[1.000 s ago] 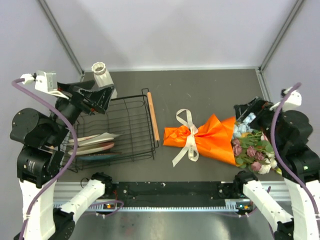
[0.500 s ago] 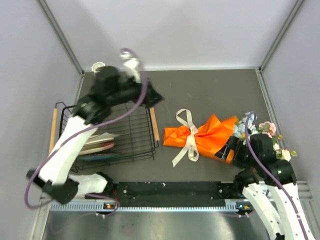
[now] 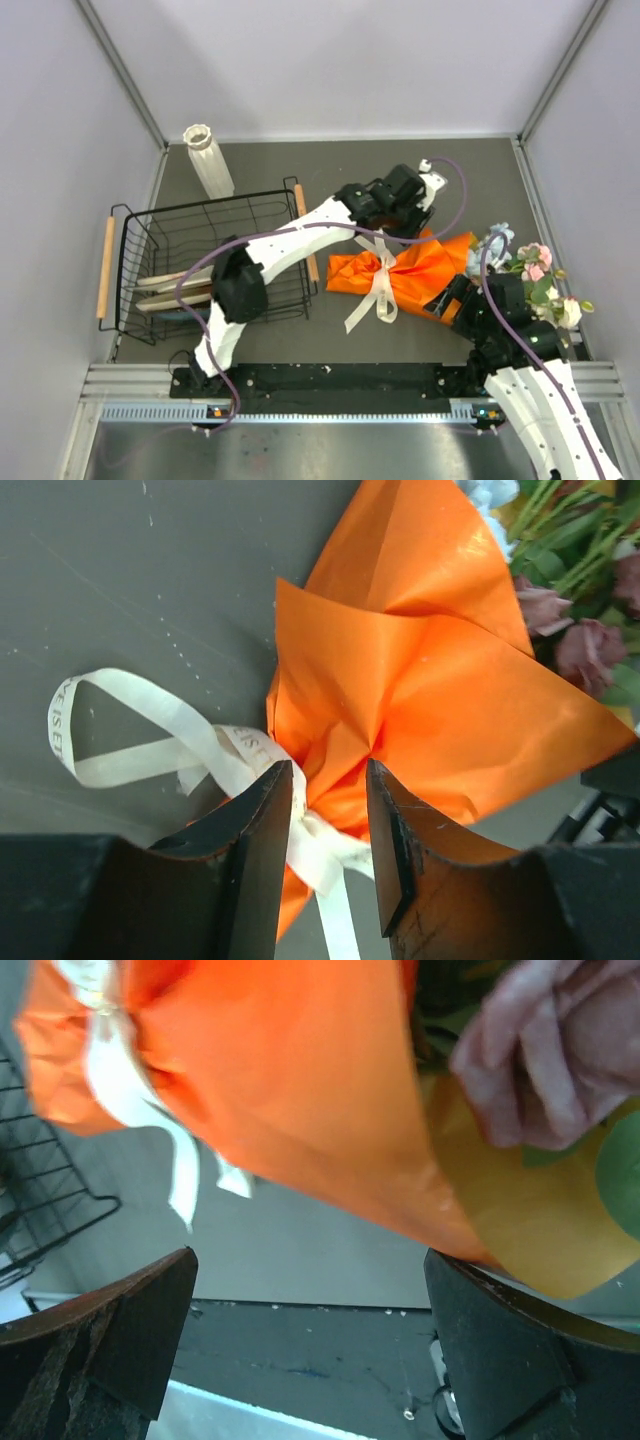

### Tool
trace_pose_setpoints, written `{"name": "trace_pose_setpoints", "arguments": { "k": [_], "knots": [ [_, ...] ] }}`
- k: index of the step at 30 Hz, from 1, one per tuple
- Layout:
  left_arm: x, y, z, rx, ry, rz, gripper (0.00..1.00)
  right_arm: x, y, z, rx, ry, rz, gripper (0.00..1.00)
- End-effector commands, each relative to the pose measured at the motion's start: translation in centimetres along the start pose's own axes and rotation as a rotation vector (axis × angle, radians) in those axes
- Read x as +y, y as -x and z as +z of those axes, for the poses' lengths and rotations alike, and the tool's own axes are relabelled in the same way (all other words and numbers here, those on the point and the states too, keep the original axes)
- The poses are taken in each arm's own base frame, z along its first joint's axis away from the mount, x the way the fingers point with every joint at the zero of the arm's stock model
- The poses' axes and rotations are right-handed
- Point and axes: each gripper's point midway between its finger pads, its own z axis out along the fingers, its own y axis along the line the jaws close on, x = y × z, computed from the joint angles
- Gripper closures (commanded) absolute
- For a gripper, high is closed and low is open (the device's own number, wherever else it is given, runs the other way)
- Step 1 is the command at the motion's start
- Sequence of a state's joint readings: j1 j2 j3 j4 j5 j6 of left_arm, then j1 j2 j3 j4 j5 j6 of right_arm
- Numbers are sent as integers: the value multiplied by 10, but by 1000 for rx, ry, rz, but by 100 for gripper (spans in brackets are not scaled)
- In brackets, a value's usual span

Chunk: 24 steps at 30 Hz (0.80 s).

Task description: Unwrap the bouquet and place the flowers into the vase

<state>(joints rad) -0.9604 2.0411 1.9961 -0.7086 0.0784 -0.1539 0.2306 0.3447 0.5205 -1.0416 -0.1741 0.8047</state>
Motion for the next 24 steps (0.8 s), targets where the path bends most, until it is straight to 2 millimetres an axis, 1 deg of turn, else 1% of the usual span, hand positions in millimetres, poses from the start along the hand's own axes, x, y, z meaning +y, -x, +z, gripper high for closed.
{"name": "trace_pose_setpoints", "arguments": {
  "k": [1, 2, 3, 4, 5, 6, 7, 8, 9, 10, 12, 13, 14, 15, 16, 17, 18, 19, 20, 21, 22, 23, 24],
  "knots": [
    [21, 17, 14, -35, 111, 24, 57, -40, -26, 20, 89, -167, 98, 1],
    [26, 12, 24, -21, 117, 14, 56, -42, -24, 22, 83, -177, 99, 1],
    [25, 10, 30, -13, 96, 8, 55, -44, -24, 25, 78, -181, 106, 1],
    [29, 7, 35, -5, 99, -5, 54, -45, -24, 28, 74, -186, 121, 1],
    [33, 1, 45, 18, 74, -42, 54, -46, -24, 31, 76, -192, 133, 1],
    [36, -3, 50, 32, 61, -60, 54, -49, -26, 35, 77, -201, 151, 1],
    [35, -9, 54, 52, 33, -75, 54, -50, -22, 38, 56, -205, 154, 1],
    [41, -18, 62, 79, 27, -107, 54, -51, -20, 41, 41, -207, 156, 1],
    [42, -23, 66, 92, 18, -120, 54, -53, -19, 43, 35, -212, 157, 1],
    [43, -31, 73, 116, 3, -130, 53, -51, -12, 46, 3, -200, 151, 1],
    [46, -45, 82, 153, -8, -143, 53, -49, -5, 48, -32, -191, 152, 1],
    [45, -56, 90, 185, -30, -152, 53, -49, 1, 49, -61, -192, 149, 1],
    [47, -65, 93, 211, -35, -166, 53, -43, 8, 51, -84, -167, 148, 1],
    [47, -71, 97, 227, -41, -174, 53, -43, 15, 53, -115, -173, 142, 1],
    [47, -82, 100, 253, -48, -183, 53, -41, 21, 54, -138, -166, 133, 1],
    [46, -84, 101, 253, -58, -185, 53, -30, 34, 57, -180, -124, 119, 1],
    [43, -87, 101, 257, -72, -188, 54, -27, 38, 58, -194, -115, 101, 1],
    [41, -93, 98, 266, -78, -199, 54, -28, 41, 62, -191, -126, 88, 1],
    [38, -93, 97, 257, -95, -203, 53, -15, 55, 63, -232, -83, 64, 1],
    [35, -93, 95, 254, -108, -207, 53, -13, 61, 64, -234, -87, 1, 1],
    [32, -99, 90, 266, -122, -221, 52, -14, 66, 68, -218, -112, -16, 1],
    [27, -101, 87, 268, -144, -230, 51, -1, 81, 67, -246, -86, -49, 1],
    [26, -102, 84, 267, -152, -233, 50, 0, 88, 68, -244, -91, -107, 1]
  ]
}}
